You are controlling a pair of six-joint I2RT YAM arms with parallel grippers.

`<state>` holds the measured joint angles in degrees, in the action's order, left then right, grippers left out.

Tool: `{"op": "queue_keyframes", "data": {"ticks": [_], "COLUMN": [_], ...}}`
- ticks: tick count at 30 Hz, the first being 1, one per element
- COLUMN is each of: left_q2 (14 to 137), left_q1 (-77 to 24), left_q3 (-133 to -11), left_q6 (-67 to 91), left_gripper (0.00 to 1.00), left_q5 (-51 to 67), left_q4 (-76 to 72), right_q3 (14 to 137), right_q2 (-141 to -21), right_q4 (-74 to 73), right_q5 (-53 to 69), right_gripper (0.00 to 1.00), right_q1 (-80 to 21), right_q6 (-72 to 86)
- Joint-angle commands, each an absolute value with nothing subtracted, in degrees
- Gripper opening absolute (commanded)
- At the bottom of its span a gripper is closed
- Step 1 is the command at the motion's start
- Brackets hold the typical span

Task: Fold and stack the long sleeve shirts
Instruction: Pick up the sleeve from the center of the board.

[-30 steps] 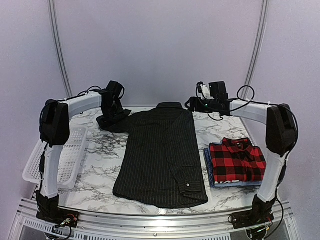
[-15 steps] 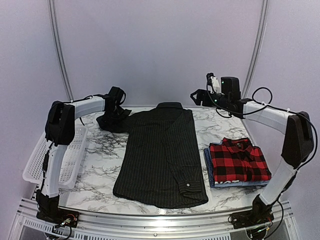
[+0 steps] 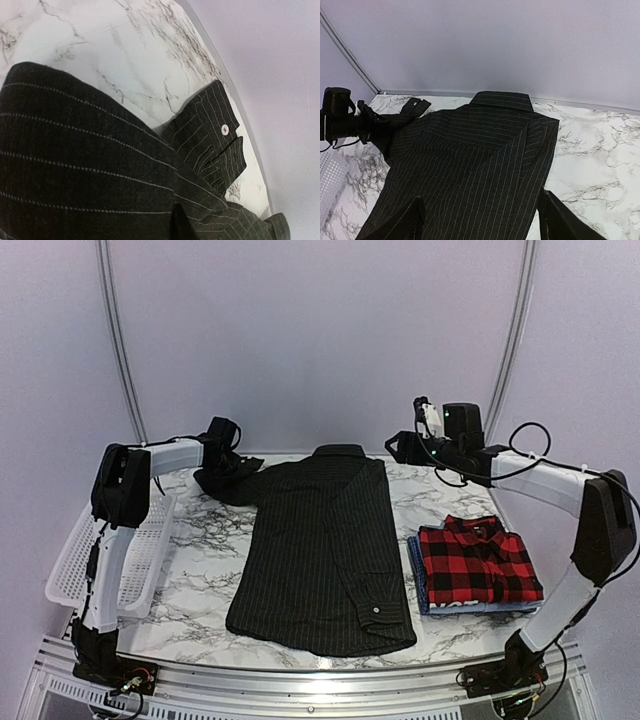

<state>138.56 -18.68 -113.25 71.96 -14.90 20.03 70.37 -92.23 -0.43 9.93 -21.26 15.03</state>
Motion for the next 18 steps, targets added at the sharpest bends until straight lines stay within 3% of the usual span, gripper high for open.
{"op": "queue_keyframes", "data": {"ticks": [1, 3, 18], "left_q2": [136.47, 134.16, 112.23], "left_q1": [-18.71, -18.88, -24.85], "left_q3": [-110.01, -107.53, -86.66], "left_q6": [68.77, 67.61, 58.10], "left_gripper": [0.05, 0.00, 0.00], "left_q5": [-11.13, -9.13, 9.13], "left_q4": [15.05, 13.26, -5.88], "right_q3": [69.85, 69.47, 71.10], "right_q2": [-90.88, -90.97, -95.86], "right_q4": [-1.53, -1.75, -2.49], "right_q5": [10.80, 10.62, 6.15], "right_gripper": [0.70, 0.69, 0.64], "right_q1": [-21.92, -22.23, -28.28], "right_q6": [16.08, 15.74, 9.84]}}
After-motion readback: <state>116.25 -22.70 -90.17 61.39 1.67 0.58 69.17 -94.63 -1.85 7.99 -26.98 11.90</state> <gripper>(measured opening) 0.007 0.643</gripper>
